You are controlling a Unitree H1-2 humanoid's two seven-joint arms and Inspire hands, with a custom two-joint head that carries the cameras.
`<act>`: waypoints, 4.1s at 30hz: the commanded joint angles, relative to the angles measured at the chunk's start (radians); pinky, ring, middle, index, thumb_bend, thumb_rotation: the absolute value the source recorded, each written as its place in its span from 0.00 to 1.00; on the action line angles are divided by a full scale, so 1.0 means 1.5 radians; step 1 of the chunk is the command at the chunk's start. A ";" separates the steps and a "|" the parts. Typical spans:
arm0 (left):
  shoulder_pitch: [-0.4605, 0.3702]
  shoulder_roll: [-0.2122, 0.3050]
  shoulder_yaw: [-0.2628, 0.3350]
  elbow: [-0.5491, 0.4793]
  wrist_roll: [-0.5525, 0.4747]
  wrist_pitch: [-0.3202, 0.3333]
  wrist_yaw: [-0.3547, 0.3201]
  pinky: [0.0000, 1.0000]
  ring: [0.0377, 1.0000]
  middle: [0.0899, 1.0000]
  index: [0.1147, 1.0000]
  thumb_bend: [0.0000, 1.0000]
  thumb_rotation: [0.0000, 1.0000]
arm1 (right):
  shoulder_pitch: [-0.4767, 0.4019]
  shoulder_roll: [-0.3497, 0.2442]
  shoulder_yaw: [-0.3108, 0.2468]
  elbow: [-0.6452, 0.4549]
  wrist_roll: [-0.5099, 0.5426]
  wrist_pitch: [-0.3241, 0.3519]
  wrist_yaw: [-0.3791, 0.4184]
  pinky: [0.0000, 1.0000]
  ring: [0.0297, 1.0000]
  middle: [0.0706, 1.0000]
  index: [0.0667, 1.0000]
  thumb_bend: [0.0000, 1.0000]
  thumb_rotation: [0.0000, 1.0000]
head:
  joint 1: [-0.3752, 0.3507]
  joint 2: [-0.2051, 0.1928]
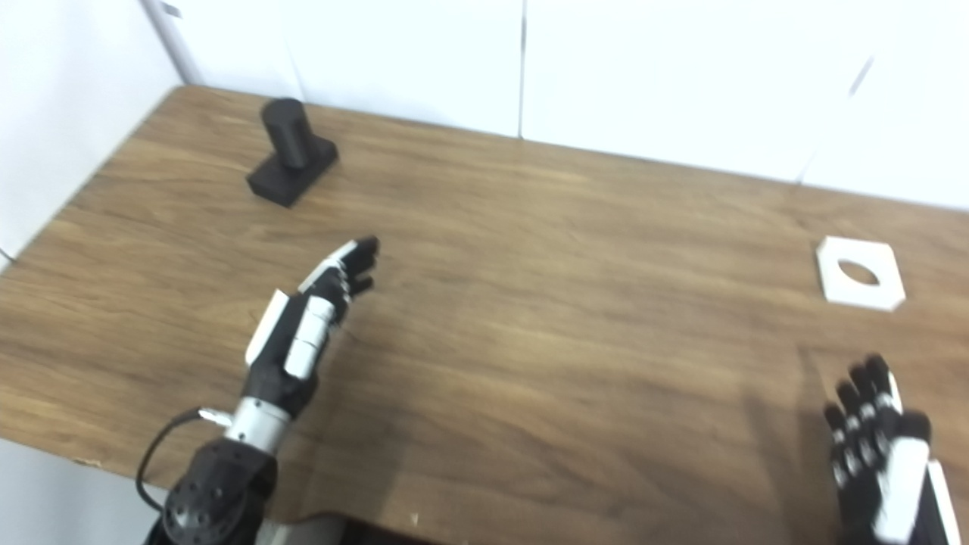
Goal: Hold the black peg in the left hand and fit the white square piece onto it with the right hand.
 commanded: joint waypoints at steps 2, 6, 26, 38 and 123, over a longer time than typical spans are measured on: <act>0.015 -0.039 -0.006 0.001 0.012 -0.045 0.014 0.92 0.93 0.92 0.89 0.67 0.92 | -0.001 0.008 -0.003 -0.028 -0.007 -0.016 -0.005 1.00 1.00 0.99 1.00 0.54 1.00 | 0.009 -0.010; 0.015 -0.038 -0.017 0.009 0.025 -0.052 0.022 0.93 0.94 0.92 0.89 0.67 0.94 | -0.001 0.007 -0.007 -0.018 -0.006 -0.022 0.000 1.00 1.00 0.99 1.00 0.54 1.00 | 0.018 -0.017; 0.014 -0.045 -0.030 0.016 0.051 -0.044 0.066 0.94 0.93 0.91 0.88 0.67 0.88 | -0.005 0.008 -0.013 -0.002 -0.002 -0.031 0.005 0.91 0.95 0.93 0.95 0.54 1.00 | 0.009 -0.028; -0.010 -0.027 -0.005 -0.036 0.209 -0.035 0.120 0.81 0.88 0.88 0.86 0.58 0.55 | 0.004 0.012 -0.012 -0.004 -0.004 -0.041 0.012 0.82 0.92 0.90 0.92 0.52 1.00 | 0.014 -0.045; -0.443 0.246 -0.003 0.490 0.470 0.273 0.168 0.92 0.90 0.86 0.74 1.00 0.59 | 0.013 0.030 0.020 -0.018 -0.034 -0.045 -0.009 0.89 0.96 0.92 0.94 0.66 1.00 | -0.038 -0.040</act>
